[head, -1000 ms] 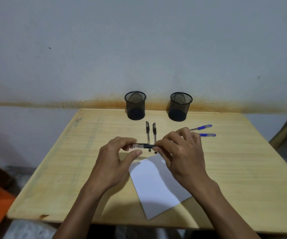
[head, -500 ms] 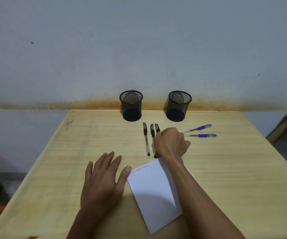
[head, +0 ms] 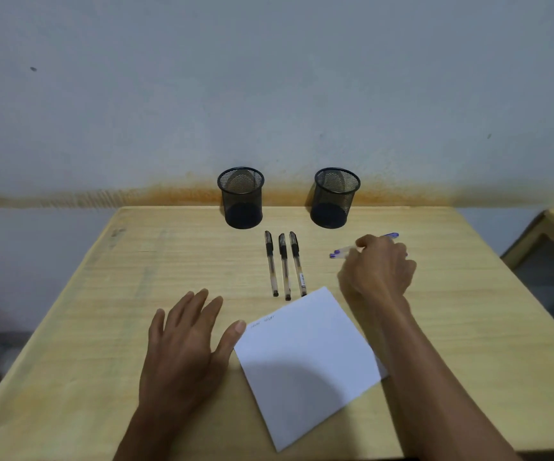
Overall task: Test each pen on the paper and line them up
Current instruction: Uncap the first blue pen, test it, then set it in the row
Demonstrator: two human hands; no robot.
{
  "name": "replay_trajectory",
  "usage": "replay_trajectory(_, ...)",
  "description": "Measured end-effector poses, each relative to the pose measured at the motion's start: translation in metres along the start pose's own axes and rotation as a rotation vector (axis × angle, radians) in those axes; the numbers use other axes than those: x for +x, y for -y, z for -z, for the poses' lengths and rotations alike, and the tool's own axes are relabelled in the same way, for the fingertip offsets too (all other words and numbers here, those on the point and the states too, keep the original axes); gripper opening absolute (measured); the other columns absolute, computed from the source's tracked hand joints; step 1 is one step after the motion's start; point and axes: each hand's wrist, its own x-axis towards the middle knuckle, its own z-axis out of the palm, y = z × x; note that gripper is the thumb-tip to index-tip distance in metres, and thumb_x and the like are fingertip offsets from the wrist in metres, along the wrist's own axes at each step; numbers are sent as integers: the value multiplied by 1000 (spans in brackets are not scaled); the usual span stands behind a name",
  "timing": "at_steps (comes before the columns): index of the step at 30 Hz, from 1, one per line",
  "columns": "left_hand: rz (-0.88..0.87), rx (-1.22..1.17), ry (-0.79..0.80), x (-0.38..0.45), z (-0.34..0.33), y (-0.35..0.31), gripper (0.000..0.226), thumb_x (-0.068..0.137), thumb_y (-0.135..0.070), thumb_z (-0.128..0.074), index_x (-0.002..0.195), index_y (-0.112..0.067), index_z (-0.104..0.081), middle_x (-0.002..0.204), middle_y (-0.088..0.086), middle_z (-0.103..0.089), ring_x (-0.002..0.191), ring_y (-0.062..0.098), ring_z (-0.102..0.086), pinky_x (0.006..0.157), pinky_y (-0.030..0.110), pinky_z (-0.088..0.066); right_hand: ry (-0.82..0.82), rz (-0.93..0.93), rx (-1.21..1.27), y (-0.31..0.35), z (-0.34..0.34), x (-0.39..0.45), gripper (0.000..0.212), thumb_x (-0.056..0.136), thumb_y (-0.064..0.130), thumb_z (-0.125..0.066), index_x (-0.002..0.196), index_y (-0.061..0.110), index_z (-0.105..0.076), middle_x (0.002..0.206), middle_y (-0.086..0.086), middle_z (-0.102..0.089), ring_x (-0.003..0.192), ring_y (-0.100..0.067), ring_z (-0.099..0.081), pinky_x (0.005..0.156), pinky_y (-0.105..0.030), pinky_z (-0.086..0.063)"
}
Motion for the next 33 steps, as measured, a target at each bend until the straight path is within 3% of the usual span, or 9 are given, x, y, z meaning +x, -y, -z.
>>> replay_trajectory(6,20,-1,20,0,5,-4,83,84,-79,-12,145,-33,-43,159,-10,-31,149,9,-15,122,45,-9,26,164,-200,-51,14,24,25,98,38,-55,114,29,-73,119,-7,-58,118,-32,-47,91,-45,-38)
replay_trajectory(12,5,-1,15,-3,6,-5,80,87,-78,-17,143,-30,-47,157,-7,-36,149,11,-20,121,47,-15,49,286,-155,-66,18,19,20,94,45,-64,102,32,-77,110,-2,-62,111,-27,-50,82,-40,-36)
replay_trajectory(14,6,4,15,-3,6,-5,80,86,-78,-18,143,-30,-47,156,-7,-36,148,12,-20,121,47,-15,55,291,-20,-71,21,9,17,94,42,-65,97,29,-77,99,0,-67,104,-25,-52,81,-39,-39)
replay_trajectory(19,1,-5,6,-3,7,-7,80,86,-78,-19,142,-28,-49,156,-6,-38,148,13,-22,120,47,-17,145,216,736,-63,40,-34,9,92,28,-72,86,21,-73,79,8,-71,63,-7,-59,64,-27,-48)
replay_trajectory(23,2,-20,-3,-5,8,-8,78,88,-76,-18,140,-27,-51,154,-5,-41,147,14,-26,119,48,-20,283,164,1210,-45,50,-70,9,95,12,-68,104,11,-69,73,4,-69,62,-8,-64,64,-25,-53)
replay_trajectory(25,11,-71,-14,-6,9,-10,76,90,-74,-19,138,-26,-53,152,-4,-44,146,14,-29,118,49,-20,328,170,1281,-38,52,-84,14,96,9,-66,109,11,-70,71,8,-71,65,-6,-67,67,-23,-56)
replay_trajectory(29,27,-328,-160,-11,19,-21,60,90,-65,-41,129,-25,-61,139,-3,-57,132,19,-47,111,55,-33,337,209,1303,-28,58,-106,7,91,8,-72,96,12,-74,73,2,-76,71,-7,-72,65,-19,-54)
replay_trajectory(33,-116,-463,-320,-22,37,-50,43,87,-48,-60,126,-28,-63,126,-10,-62,119,12,-52,105,46,-40,332,248,1297,-20,64,-124,9,85,8,-78,92,14,-75,77,0,-78,74,-12,-75,64,-20,-55)
